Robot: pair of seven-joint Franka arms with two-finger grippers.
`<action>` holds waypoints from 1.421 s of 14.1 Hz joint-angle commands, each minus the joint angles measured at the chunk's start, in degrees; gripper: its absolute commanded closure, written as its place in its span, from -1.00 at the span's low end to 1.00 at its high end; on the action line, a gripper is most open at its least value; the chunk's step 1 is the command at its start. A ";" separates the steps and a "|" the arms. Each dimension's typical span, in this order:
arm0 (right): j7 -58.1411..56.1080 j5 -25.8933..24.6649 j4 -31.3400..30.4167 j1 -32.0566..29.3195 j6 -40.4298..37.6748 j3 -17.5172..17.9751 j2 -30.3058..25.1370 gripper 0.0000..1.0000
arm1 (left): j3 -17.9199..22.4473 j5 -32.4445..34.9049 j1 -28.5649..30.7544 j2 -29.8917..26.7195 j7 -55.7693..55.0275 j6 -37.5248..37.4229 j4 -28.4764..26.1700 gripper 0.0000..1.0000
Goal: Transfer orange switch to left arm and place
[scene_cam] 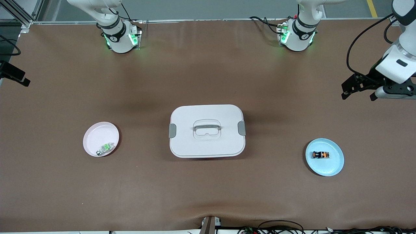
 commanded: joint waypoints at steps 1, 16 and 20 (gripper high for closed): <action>0.74 0.88 -0.12 -1.19 -0.20 0.90 -0.79 -1.00 | -0.62 1.29 1.03 -5.07 0.74 0.76 -5.03 -1.00; 0.74 0.97 -0.03 -0.84 -0.02 1.34 -0.79 -1.00 | 9.49 1.37 -8.73 5.82 0.56 -6.79 13.06 -1.00; 0.65 0.97 0.06 -0.84 -0.02 1.34 -0.79 -1.00 | 8.00 1.29 -6.71 5.91 0.65 -6.79 12.88 -1.00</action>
